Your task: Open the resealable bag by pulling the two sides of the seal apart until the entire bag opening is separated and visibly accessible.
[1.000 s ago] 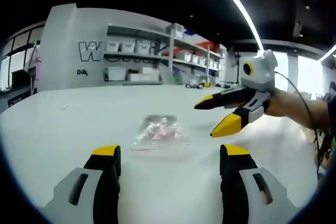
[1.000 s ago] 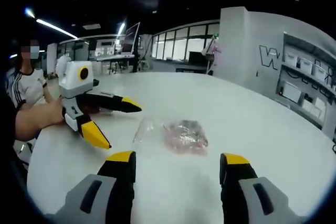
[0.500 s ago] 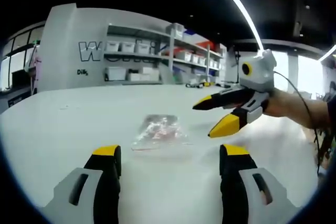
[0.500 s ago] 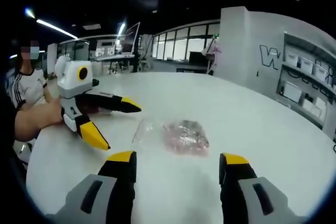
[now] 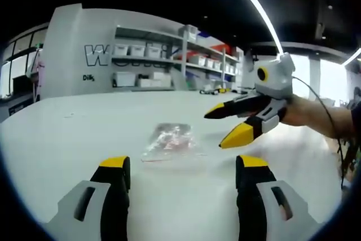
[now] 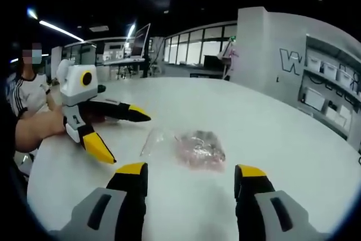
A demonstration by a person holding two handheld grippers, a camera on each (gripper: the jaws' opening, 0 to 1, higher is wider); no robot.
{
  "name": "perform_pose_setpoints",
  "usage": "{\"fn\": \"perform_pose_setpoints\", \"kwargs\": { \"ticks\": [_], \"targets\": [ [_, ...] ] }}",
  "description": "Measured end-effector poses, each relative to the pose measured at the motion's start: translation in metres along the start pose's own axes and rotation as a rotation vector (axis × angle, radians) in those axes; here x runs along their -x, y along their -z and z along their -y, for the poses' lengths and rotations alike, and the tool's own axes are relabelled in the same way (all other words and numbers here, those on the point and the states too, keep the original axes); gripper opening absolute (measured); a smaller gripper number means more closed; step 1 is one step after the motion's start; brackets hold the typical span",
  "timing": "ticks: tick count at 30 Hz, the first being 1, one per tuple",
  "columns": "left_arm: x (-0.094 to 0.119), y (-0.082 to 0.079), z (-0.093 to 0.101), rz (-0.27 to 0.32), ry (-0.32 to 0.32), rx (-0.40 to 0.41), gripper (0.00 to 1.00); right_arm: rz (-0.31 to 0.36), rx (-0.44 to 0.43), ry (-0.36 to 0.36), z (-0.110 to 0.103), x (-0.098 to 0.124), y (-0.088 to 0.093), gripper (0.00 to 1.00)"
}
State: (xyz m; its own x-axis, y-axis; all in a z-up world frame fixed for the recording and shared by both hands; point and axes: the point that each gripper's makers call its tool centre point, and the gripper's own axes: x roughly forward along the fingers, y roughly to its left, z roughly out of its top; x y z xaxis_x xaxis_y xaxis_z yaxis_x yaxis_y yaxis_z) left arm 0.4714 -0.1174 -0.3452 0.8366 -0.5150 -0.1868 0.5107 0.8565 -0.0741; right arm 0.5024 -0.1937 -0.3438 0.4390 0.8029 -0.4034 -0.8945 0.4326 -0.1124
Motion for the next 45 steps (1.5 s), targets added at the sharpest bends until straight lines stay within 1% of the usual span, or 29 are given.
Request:
{"fn": "perform_pose_setpoints", "kwargs": {
  "ticks": [21,29,39,45],
  "targets": [
    [-0.001,0.0,-0.001,-0.002,0.002,-0.001,0.76,0.006,0.007,0.002,0.008,-0.012,-0.007,0.59],
    [-0.001,0.0,-0.001,-0.002,0.002,-0.002,0.76,0.009,0.009,-0.007,0.007,-0.019,-0.012,0.58],
    [-0.001,0.0,-0.002,-0.004,0.003,-0.003,0.76,-0.009,0.034,-0.012,0.008,-0.026,-0.009,0.57],
    [-0.001,0.0,-0.001,-0.005,0.003,-0.003,0.76,-0.001,0.054,-0.01,0.011,-0.028,-0.013,0.55]
  ]
}}
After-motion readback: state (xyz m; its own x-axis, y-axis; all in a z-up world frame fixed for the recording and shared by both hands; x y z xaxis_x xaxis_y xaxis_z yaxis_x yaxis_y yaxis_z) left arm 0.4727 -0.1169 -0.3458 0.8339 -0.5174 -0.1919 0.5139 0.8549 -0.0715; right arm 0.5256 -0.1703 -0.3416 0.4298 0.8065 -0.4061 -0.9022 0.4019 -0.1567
